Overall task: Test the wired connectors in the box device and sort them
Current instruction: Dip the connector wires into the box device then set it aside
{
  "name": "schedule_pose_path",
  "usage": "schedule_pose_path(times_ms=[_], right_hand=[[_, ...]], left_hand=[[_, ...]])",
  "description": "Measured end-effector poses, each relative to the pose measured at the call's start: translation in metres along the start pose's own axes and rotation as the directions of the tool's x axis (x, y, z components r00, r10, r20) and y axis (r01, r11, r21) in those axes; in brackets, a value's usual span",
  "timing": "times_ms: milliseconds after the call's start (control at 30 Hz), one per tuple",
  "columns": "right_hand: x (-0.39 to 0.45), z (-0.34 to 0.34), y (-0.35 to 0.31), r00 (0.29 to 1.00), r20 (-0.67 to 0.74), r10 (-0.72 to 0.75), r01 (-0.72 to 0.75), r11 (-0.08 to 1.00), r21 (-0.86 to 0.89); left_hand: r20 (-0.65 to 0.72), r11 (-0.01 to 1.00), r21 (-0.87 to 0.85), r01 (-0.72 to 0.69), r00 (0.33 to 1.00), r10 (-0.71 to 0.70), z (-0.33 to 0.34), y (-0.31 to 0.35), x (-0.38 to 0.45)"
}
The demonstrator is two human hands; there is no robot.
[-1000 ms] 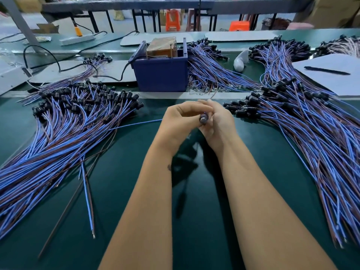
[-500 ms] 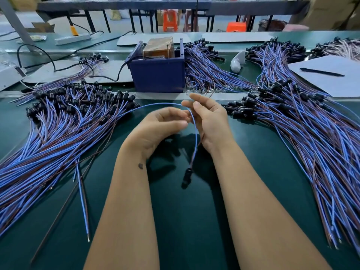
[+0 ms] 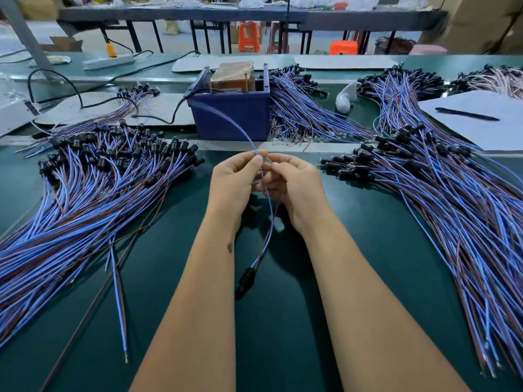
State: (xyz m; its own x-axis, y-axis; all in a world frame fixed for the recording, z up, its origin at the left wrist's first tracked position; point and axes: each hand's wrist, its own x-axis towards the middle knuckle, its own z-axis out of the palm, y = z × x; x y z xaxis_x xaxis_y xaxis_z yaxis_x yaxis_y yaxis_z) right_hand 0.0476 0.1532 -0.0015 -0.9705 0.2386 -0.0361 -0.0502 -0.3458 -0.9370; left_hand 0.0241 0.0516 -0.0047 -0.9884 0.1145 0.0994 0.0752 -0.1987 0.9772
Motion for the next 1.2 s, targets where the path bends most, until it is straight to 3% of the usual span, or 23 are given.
schedule_pose_path(times_ms=[200,367,567,800,1200], right_hand=[[-0.001,0.001,0.006,0.982,-0.044,-0.182,0.16,0.936,-0.313],[-0.002,-0.001,0.006,0.982,-0.046,-0.183,0.157,0.928,-0.339],[-0.002,0.0,0.003,0.98,-0.099,-0.174,0.143,0.955,-0.259],[-0.001,-0.002,0.001,0.964,-0.182,-0.197,0.17,0.973,-0.154],[-0.002,0.001,0.004,0.964,-0.135,-0.23,0.176,0.928,-0.327]], left_hand=[[-0.076,0.973,0.22,-0.065,0.994,0.083,-0.01,-0.004,0.007],[-0.218,0.954,0.299,-0.017,0.972,0.086,-0.016,-0.006,0.009],[-0.296,0.949,0.314,0.041,0.954,0.057,-0.022,-0.007,0.01],[-0.42,0.989,0.118,0.087,0.907,-0.03,-0.025,-0.004,0.013],[-0.437,0.991,0.028,0.129,0.894,-0.104,-0.03,-0.005,0.015]])
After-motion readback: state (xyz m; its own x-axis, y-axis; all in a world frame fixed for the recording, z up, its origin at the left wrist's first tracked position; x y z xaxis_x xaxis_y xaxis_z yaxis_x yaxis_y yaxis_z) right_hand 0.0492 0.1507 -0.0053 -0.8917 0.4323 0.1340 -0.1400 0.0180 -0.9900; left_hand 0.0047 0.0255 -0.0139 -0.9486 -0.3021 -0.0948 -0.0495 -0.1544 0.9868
